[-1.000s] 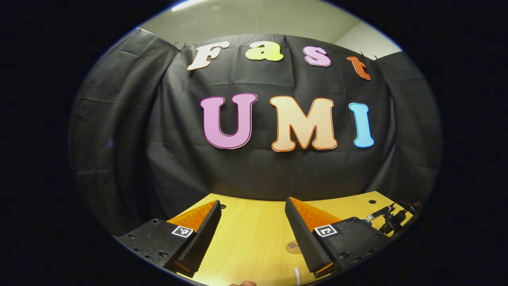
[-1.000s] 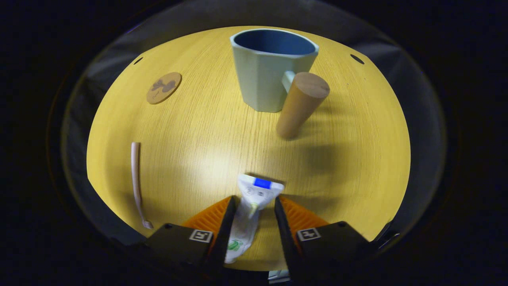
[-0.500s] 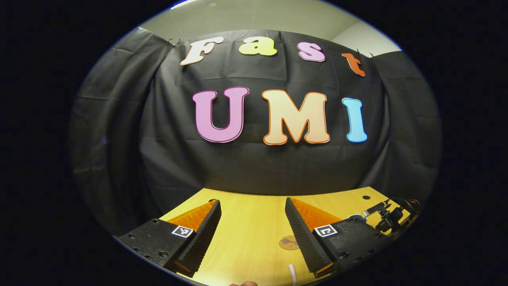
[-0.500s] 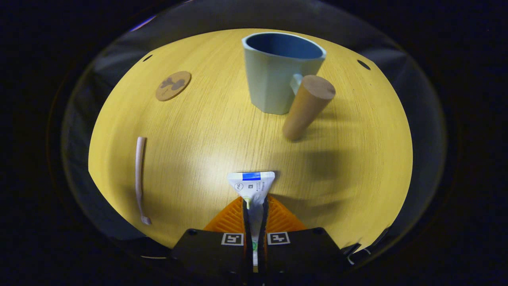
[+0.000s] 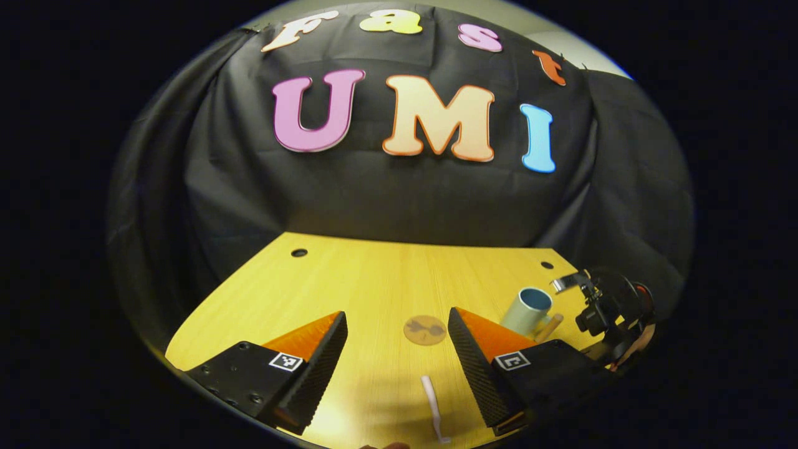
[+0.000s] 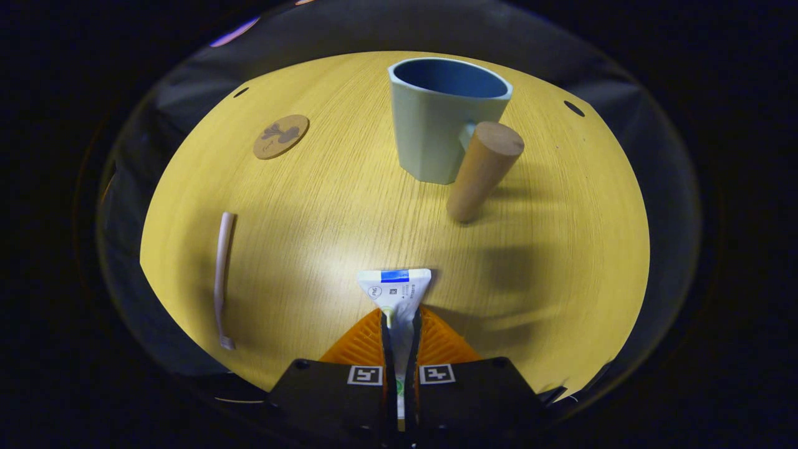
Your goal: Put the toothbrush and toothpaste on the desktop into the cup, then pick up the cup and place it on the coaster on the desktop.
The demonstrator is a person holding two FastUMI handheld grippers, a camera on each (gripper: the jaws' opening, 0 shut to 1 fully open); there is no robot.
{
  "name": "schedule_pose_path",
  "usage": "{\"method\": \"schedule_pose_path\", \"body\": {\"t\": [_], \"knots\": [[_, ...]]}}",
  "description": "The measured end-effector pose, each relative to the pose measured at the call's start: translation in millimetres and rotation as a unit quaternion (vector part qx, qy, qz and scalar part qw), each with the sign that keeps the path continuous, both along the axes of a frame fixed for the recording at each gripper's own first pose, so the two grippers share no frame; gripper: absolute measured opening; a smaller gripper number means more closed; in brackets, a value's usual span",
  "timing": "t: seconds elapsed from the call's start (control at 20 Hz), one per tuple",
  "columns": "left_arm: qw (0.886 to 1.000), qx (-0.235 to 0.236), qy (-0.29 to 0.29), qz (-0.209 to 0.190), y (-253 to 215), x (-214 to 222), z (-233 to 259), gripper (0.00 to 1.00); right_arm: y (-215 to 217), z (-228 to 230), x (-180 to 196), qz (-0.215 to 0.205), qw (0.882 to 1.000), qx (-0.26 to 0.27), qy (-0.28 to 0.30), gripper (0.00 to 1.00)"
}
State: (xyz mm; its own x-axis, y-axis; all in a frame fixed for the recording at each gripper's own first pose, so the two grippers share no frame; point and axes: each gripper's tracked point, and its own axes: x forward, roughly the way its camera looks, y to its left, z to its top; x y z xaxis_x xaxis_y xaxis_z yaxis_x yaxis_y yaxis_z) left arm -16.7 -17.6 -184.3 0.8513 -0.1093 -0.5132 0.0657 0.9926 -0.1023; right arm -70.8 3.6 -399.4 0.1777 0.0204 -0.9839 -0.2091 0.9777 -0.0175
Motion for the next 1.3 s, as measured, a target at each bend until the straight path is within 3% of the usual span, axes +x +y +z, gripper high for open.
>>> {"method": "schedule_pose_path", "body": {"t": [0.35, 0.65, 0.85, 1.1, 1.3], "knots": [[0.989, -0.017, 0.145, -0.027, -27, -38, -71, 0.96, 0, 0, 1, 0.009, 1.0, 0.007, -0.011, 0.07], [0.966, -0.025, 0.256, -0.026, -29, -70, -118, 0.96, 0, 0, 1, 0.015, 1.0, 0.009, -0.018, 0.07], [0.953, -0.015, 0.3, -0.029, -25, -80, -136, 0.96, 0, 0, 1, 0.016, 1.0, 0.012, -0.022, 0.07], [0.929, -0.012, 0.369, -0.034, -28, -95, -160, 0.96, 0, 0, 1, 0.017, 0.999, 0.015, -0.027, 0.07], [0.921, 0.015, 0.387, -0.036, -24, -95, -167, 0.95, 0, 0, 1, 0.019, 0.999, 0.017, -0.03, 0.07]]}}
